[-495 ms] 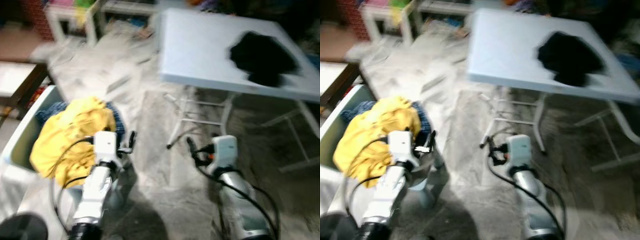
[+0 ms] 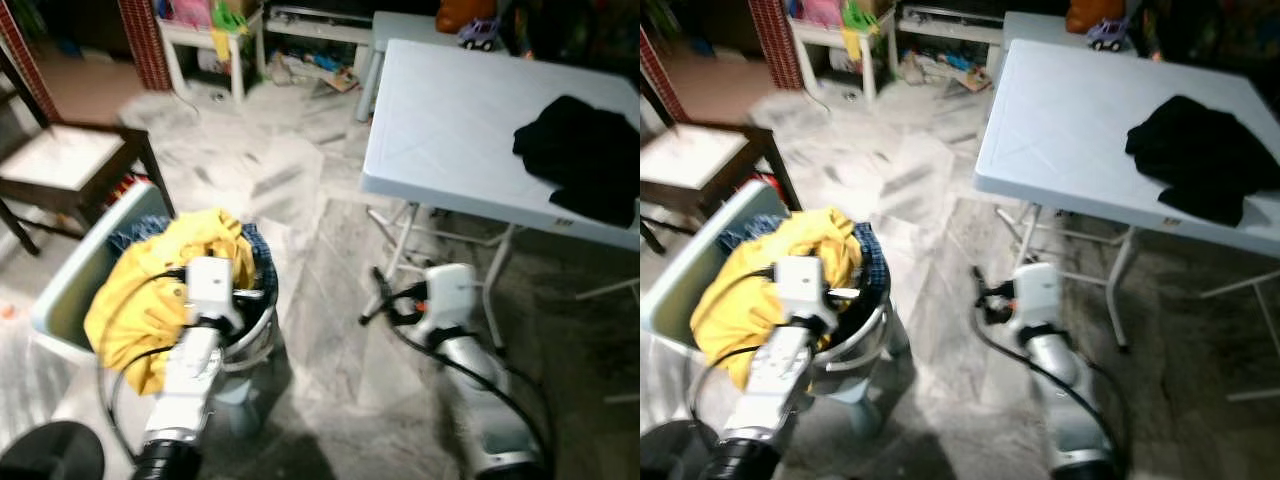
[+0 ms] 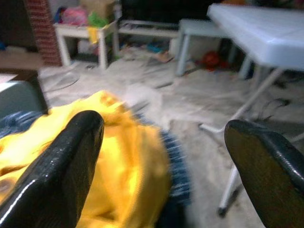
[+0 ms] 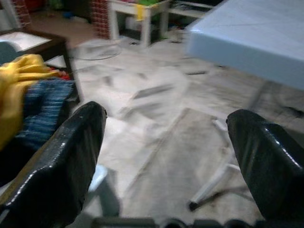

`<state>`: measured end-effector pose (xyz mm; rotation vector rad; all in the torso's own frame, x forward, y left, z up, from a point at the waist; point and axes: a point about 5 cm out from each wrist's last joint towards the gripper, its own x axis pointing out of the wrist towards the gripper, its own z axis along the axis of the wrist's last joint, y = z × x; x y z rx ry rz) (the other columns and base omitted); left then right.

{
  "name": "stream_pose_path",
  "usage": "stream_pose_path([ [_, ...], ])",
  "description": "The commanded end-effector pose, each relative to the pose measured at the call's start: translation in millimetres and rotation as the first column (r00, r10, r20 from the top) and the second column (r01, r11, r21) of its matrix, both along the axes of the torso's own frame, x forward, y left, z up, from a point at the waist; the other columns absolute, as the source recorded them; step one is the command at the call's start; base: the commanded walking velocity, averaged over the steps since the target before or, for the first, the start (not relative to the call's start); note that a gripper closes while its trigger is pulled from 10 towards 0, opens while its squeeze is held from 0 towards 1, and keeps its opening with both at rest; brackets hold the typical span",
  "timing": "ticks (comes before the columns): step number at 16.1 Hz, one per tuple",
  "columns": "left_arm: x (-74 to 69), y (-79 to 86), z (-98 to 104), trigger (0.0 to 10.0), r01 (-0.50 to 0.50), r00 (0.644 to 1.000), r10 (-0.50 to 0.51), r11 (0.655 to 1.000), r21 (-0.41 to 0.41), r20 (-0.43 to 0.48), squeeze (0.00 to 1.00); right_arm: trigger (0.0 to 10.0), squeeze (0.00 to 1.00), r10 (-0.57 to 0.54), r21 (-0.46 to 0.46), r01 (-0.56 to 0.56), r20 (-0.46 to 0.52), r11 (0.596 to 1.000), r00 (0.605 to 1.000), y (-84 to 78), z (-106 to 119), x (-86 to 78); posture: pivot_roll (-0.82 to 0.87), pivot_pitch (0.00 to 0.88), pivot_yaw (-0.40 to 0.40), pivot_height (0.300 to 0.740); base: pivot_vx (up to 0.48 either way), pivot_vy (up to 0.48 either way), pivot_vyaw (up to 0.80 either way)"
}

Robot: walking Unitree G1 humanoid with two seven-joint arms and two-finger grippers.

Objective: Hang hanger

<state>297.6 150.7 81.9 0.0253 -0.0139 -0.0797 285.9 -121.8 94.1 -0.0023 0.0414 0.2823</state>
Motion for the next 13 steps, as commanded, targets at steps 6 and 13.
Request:
stream_pose_path([
  [6, 6.5, 17.1, 3, 10.0, -0.083, 0.997, 0.083, 0.996, 0.027, 0.008, 0.0, 10.0, 0.0, -0.013, -0.021, 0.013, -0.017, 1.0, 1.0, -7.7, -5, -3.1, -0.06, 0.101, -0.097, 0.74, 0.0, 0.0, 0.0],
  [13, 26.7, 65.7, -13, 10.0, -0.269, 0.947, 0.273, 0.962, 0.049, -0.172, 0.0, 10.0, 0.0, -0.019, -0.033, 0.017, -0.034, 0.999, 0.999, -10.5, -8, -14.5, -0.09, 0.152, -0.095, 0.74, 0.0, 0.0, 0.0],
])
